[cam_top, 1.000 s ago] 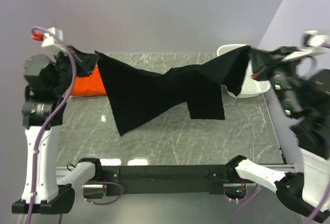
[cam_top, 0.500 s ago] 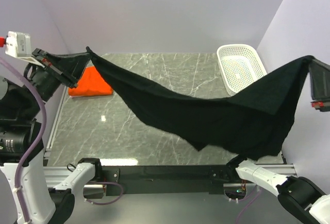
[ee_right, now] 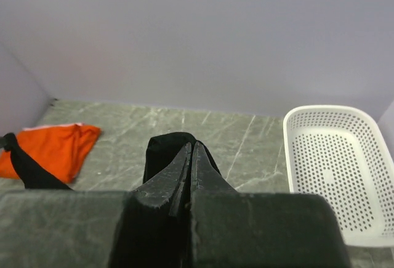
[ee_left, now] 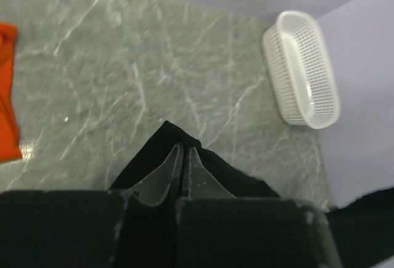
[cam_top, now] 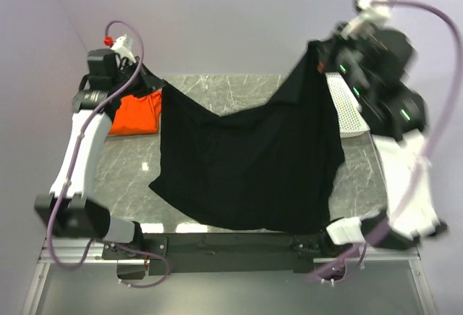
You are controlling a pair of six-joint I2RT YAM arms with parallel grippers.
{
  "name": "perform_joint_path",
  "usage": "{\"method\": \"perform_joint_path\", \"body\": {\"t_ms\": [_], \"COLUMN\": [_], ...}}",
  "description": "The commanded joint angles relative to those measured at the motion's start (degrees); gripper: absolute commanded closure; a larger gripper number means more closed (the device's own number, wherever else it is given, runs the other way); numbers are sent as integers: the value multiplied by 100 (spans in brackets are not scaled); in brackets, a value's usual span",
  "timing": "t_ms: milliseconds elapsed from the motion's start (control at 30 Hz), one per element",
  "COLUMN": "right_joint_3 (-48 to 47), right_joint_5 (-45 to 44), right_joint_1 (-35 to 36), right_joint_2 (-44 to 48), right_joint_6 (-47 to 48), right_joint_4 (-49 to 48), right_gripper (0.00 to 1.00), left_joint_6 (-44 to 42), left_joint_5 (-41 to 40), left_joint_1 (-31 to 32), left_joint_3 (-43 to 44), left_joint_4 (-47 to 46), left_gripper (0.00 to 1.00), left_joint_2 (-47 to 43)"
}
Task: Fold and stack the t-shirts
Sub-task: Flatten the tshirt out
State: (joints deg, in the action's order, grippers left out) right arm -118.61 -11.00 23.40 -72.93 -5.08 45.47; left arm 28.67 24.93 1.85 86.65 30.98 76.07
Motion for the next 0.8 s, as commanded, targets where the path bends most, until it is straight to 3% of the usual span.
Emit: {"method": "perform_joint_path", "body": {"t_ms": [0,167,233,267,333,433,600,733,767], "right_joint_3": [-801,-3137,-3064,-2576,-2142,-2043,-1738,-412,331], "right_joint_5": [677,1434,1627,1663,1733,1768,2083,2452,2567], "right_joint_1": [-466,-766,-863,-889,-951,-960,-951,-960,-960], "right_joint_2": [-870,-2523,-2421,-2263,-1770,-1393,-638,275,514], "right_joint_6": [-28,-168,-282,-318,-344,-213,138,358,376], "right_joint_4": [-567,-486,-1064,-1380,-2216,-2613,-2701,-2676,-2658], "right_gripper": [100,100,100,100,100,100,100,100,100], "left_joint_6": [-28,-80,-98,-107,-98,-72,-115,-309,-335], "left_joint_5": [-155,-6,134,135,188,267,311,92,22], "left_joint_1": [-9,-9,-9,-9,-9,0,-9,-9,-9], "left_joint_3": [851,3106,3777,4293,4570,4318,2693,1296,666], "left_joint_4": [-427,-49,144,162,-3,-679,-1656,-1911,-1920], "left_gripper": [99,99,100,100,100,99,99,99,99], "left_joint_2": [336,1514,1857,1928,1929,1473,236,-617,-777]}}
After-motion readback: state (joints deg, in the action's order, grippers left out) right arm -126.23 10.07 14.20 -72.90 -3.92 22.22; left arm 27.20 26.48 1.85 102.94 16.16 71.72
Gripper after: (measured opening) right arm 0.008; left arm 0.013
